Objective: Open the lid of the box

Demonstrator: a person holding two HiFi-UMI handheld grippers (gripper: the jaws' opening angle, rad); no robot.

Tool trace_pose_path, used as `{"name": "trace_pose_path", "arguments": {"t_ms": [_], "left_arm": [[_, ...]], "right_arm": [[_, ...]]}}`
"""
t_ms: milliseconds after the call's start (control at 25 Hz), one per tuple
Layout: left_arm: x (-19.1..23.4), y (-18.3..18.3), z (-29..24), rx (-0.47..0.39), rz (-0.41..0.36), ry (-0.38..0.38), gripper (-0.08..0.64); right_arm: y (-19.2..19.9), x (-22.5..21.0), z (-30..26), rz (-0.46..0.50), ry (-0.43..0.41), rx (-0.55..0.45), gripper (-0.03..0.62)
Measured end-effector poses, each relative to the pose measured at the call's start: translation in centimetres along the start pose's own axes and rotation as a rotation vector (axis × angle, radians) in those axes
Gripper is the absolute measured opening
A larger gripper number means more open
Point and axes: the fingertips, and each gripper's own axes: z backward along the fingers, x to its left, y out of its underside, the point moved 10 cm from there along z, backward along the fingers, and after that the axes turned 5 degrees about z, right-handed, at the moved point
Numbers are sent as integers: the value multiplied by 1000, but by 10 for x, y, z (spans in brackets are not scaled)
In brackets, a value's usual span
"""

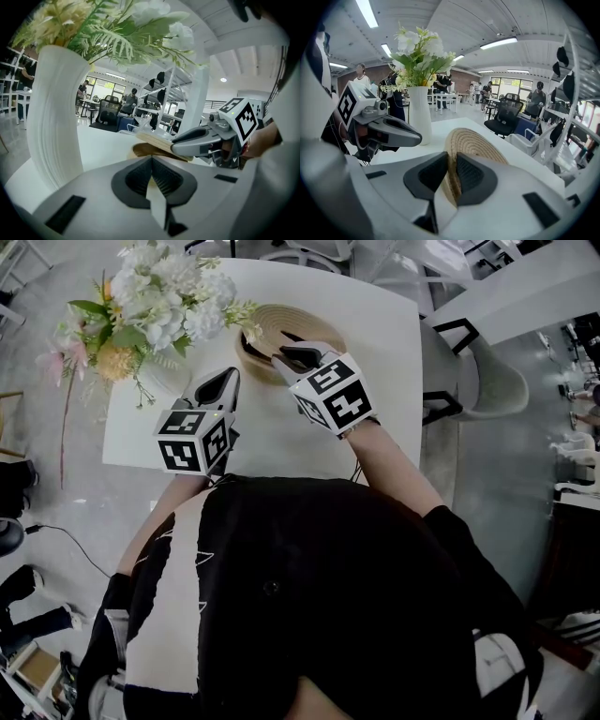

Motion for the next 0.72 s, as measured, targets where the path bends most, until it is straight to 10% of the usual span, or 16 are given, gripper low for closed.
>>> {"name": "trace_pose_path", "arguments": {"t_ms": [720], "left_arm": [[-1, 0, -1, 6, -2, 9, 9]], "right_arm": [[-5, -6, 9, -50, 32, -47, 63]]}}
